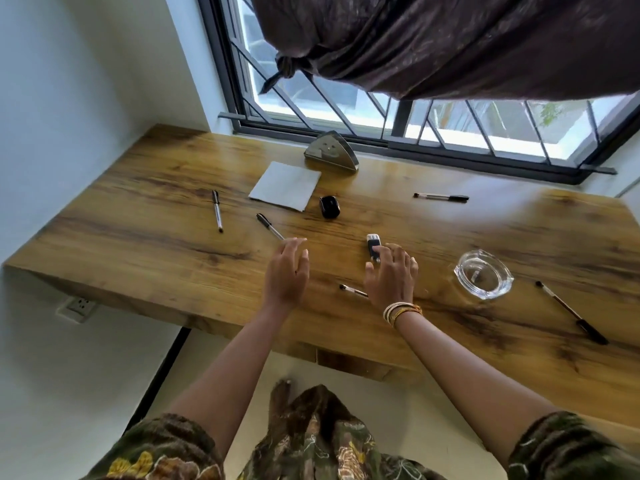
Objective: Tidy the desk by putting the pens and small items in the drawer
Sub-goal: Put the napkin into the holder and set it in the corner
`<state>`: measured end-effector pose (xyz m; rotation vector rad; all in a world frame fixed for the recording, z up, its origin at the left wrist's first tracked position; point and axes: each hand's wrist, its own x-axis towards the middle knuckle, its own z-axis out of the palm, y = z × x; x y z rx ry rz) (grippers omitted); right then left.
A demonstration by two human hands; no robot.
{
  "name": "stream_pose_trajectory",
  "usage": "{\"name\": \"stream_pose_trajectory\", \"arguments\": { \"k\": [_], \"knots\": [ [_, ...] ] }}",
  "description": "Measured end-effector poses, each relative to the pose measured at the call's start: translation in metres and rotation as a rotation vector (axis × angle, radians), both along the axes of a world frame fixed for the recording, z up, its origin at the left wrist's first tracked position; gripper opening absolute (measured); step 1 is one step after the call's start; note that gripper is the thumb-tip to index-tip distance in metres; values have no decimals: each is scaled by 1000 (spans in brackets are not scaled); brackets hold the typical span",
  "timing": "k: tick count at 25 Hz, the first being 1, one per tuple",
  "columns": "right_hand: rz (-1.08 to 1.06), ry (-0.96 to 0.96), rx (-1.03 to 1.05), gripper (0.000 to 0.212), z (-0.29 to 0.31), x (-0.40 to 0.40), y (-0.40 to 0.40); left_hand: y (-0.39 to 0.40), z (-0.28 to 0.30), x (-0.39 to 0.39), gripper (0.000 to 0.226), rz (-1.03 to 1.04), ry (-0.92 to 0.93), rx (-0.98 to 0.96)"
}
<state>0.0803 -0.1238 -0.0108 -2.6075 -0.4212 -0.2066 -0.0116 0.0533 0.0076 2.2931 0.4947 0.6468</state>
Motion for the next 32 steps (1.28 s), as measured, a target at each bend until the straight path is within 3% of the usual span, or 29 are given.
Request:
{"name": "stream_pose_trajectory", "arguments": {
  "k": [5, 10, 13, 17, 23, 27, 32],
  "knots": [
    [126, 73, 118, 29, 37, 21, 91, 83, 24, 39, 27, 101, -26, -65],
    [209, 270, 208, 34, 41, 50, 169, 161, 23, 77, 34, 126, 36, -237],
    [139, 402, 179, 45, 40, 69, 210, 202, 20, 100, 33, 110, 113, -297],
    [-24, 415, 90, 57, 34, 83, 241, 238, 10, 129, 32, 53, 239, -295],
    [-231, 398, -14, 60, 30, 105, 275, 258, -3, 155, 43, -150, 421, -123],
    [-347, 427, -157, 66, 29, 118, 294, 267, -19, 159, 60, -276, 670, 185],
    [-465, 479, -133, 68, 23, 128, 304, 259, -36, 155, 62, -251, 663, 309]
  ]
}}
